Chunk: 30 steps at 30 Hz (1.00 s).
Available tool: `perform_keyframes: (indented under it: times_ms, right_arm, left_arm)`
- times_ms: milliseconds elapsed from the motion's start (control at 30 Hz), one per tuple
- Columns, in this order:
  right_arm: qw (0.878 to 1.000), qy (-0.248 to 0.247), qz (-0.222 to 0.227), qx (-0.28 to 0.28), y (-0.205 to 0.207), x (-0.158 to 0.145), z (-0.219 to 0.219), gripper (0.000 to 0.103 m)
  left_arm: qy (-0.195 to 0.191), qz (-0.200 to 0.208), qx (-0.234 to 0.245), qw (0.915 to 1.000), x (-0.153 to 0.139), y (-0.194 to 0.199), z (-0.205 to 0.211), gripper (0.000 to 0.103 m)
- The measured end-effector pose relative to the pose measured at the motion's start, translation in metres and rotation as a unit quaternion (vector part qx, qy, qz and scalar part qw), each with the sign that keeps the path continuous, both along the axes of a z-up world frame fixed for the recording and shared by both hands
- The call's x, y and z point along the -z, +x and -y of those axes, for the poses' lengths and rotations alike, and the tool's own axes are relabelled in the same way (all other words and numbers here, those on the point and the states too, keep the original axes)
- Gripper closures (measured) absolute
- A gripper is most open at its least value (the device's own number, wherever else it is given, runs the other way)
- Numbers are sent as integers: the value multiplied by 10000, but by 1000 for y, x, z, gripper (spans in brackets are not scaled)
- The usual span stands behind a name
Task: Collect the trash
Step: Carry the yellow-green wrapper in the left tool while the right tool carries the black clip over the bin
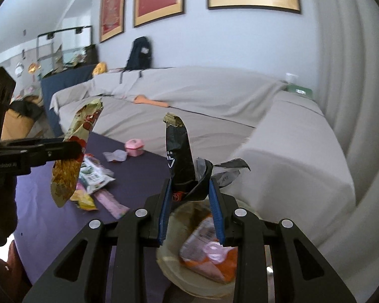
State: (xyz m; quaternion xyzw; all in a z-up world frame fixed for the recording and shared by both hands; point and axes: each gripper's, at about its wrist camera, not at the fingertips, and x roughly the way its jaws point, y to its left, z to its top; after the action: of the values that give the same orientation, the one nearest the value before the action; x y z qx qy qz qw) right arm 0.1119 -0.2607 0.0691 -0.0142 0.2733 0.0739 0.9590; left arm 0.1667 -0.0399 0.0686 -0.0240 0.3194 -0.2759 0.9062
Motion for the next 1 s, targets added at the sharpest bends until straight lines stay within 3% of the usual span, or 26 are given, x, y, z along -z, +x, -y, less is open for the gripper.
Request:
perform_keyframes:
  times_ms: [233, 500, 1000]
  right_arm:
    - [9983, 187, -87, 537, -11, 14, 54, 74]
    - [9960, 290, -173, 826, -9, 34, 83, 74]
    - [9926, 486, -462, 1008, 2, 69, 106, 74]
  left_arm:
    - [-90, -265, 501, 9984, 18, 11, 53, 60]
    - [27, -888, 876, 9922, 67, 41, 107, 60]
    - [348, -1354, 1118, 9838, 129, 68, 159, 60]
